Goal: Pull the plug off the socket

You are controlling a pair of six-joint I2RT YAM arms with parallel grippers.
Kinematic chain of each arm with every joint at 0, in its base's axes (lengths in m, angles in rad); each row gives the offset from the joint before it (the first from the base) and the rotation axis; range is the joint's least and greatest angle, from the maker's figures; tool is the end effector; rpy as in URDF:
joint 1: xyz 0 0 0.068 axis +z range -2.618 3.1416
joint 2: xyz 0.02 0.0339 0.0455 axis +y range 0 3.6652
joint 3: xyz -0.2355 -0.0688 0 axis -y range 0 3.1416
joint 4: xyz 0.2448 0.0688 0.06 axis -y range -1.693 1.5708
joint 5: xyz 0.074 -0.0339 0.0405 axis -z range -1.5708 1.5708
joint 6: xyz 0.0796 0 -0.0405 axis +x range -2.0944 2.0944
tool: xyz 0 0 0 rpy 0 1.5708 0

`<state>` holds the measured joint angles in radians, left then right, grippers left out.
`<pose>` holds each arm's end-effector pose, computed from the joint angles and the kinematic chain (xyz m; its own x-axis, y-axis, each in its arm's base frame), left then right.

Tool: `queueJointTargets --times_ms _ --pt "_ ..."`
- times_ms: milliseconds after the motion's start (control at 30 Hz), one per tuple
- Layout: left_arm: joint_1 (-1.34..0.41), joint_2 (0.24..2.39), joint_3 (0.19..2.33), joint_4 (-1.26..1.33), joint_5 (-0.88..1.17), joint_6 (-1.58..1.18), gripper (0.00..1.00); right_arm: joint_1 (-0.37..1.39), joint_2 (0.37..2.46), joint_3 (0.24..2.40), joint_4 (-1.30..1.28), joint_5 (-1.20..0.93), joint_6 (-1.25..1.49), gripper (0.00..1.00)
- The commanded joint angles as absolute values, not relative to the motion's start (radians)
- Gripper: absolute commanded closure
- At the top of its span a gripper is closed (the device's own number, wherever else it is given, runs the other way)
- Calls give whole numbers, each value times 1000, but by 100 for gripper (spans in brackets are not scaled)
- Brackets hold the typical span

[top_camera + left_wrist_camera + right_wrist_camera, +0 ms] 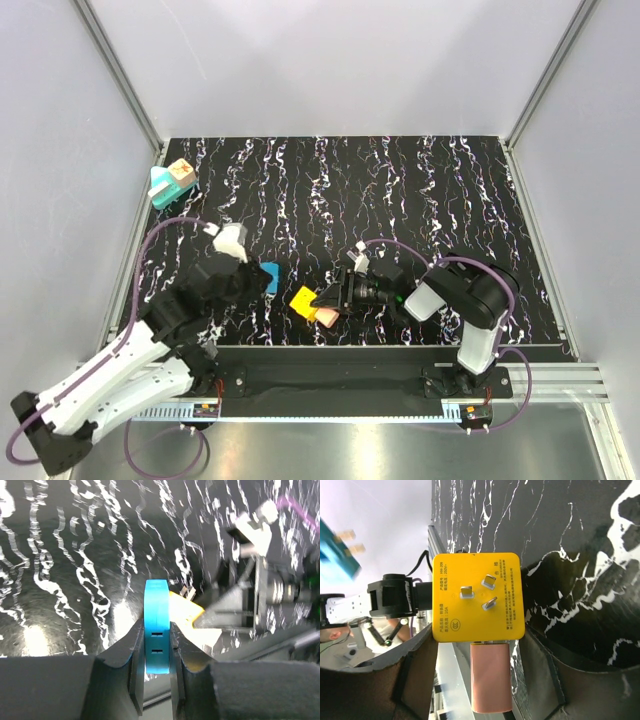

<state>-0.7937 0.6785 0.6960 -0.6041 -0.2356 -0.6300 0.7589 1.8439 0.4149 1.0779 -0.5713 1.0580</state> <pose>0.1580 -0.1342 0.2418 -0.6418 -0.1645 -0.7491 0.2213 0.8954 -0.3863 0.1952 0.2445 0.0579 -0.9479 0.1113 -0.2986 -0.2473 0.3343 0.9095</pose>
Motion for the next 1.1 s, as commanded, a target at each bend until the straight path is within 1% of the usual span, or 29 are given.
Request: queueJointTargets --times_ms 0,133,200,233,267,367,433,633,767,833,1033,1067 --pt "-712 626 641 -602 -230 -710 100 753 1826 367 885 -476 959 100" --pt "-621 621 552 -454 -102 -707 100 752 1758 350 861 -502 937 100" --pt "-569 666 511 -394 -22 -715 100 752 1724 322 862 -492 936 100" --pt "-555 684 500 -379 -5 -724 100 753 1688 321 835 -477 928 100" --pt "-546 715 476 -361 67 -727 100 752 1668 318 815 -466 922 100" --pt "-545 723 416 -318 104 -774 100 741 1606 318 753 -443 897 100" --pt "-543 689 378 -305 130 -817 100 704 1582 324 726 -465 885 100" --pt "-545 496 212 -318 219 -943 100 624 1565 370 666 -538 856 100" --pt "-545 382 125 -331 218 -1006 100 609 1577 417 655 -564 853 100" --pt "-545 365 110 -327 206 -1022 100 607 1588 425 655 -572 857 100" --pt "-545 425 185 -385 180 -948 91 607 1606 431 672 -583 862 100" --pt "-545 449 196 -409 167 -940 84 607 1608 425 678 -586 865 100"
